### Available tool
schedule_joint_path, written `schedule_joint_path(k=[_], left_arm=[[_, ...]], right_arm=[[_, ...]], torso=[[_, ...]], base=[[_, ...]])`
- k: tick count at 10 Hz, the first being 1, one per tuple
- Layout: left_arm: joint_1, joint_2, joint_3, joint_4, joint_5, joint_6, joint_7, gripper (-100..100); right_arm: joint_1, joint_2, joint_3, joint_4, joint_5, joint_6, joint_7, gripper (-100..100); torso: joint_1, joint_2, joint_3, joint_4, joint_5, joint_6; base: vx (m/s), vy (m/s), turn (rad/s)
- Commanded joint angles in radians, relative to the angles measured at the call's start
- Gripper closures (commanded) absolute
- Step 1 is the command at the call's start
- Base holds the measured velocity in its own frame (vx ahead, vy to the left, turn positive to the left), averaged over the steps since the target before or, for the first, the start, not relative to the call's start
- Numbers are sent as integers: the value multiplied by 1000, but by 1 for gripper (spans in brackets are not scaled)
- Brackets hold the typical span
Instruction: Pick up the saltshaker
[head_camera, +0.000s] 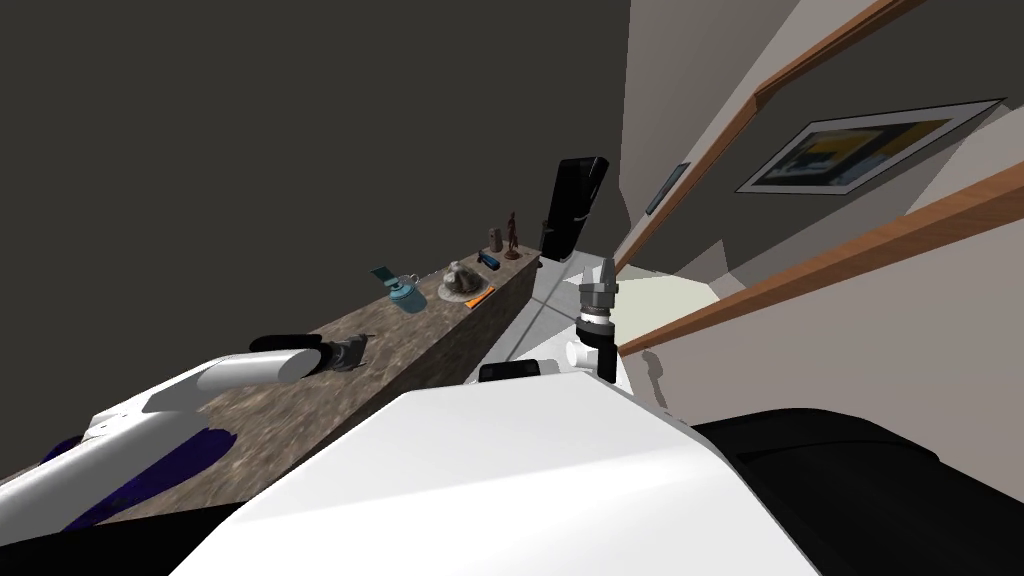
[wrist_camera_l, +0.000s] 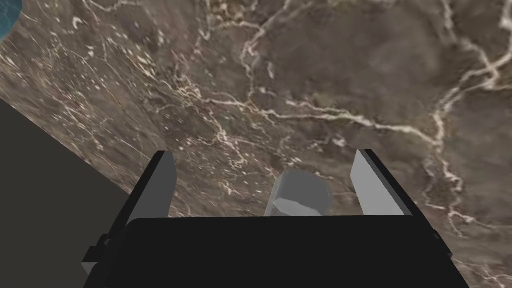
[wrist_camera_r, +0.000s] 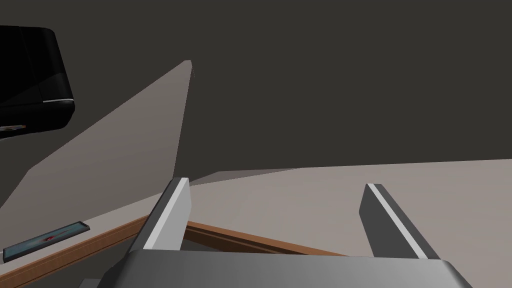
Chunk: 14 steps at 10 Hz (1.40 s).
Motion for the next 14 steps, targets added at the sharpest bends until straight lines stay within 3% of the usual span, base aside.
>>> schedule_joint_path(k=[1,2,3,5,6,10,12,13,14], left_arm=[[-6,39,-13,29,39,50,0,-100],[-11,72,-24,54,73,78,-1,-100],[-11,72,-24,54,73,91,-1,-100],[-21,131,-46,100,135,153,-5,-100],[-21,131,-46,100,135,163,-5,-100],[-42,216,-83,172,231,271,-12,-100],[-53,246,-97,202,267,311,-16,-100],[-39,240,-84,189,259,295,-16,-100],[-39,242,-84,190,262,299,-16,0]], right_arm=[[0,0,0,0,0,0,0,0],[0,0,0,0,0,0,0,0],[0,0,0,0,0,0,0,0],[0,0,0,0,0,0,0,0],[0,0,0,0,0,0,0,0],[0,0,0,0,0,0,0,0],[0,0,0,0,0,0,0,0],[0,0,0,0,0,0,0,0],[0,0,0,0,0,0,0,0]], torso=[[0,0,0,0,0,0],[0,0,0,0,0,0],[0,-2,-1,0,0,0],[0,-1,-1,0,0,0],[0,-2,-1,0,0,0],[1,-1,0,0,0,0],[1,-1,0,0,0,0],[2,0,0,0,1,0],[2,2,1,0,1,0]], base=[[52,-9,-34],[82,-9,-42],[67,-6,-6],[76,-5,-11],[56,5,-10],[61,11,8],[59,25,44],[23,15,13],[0,0,0]])
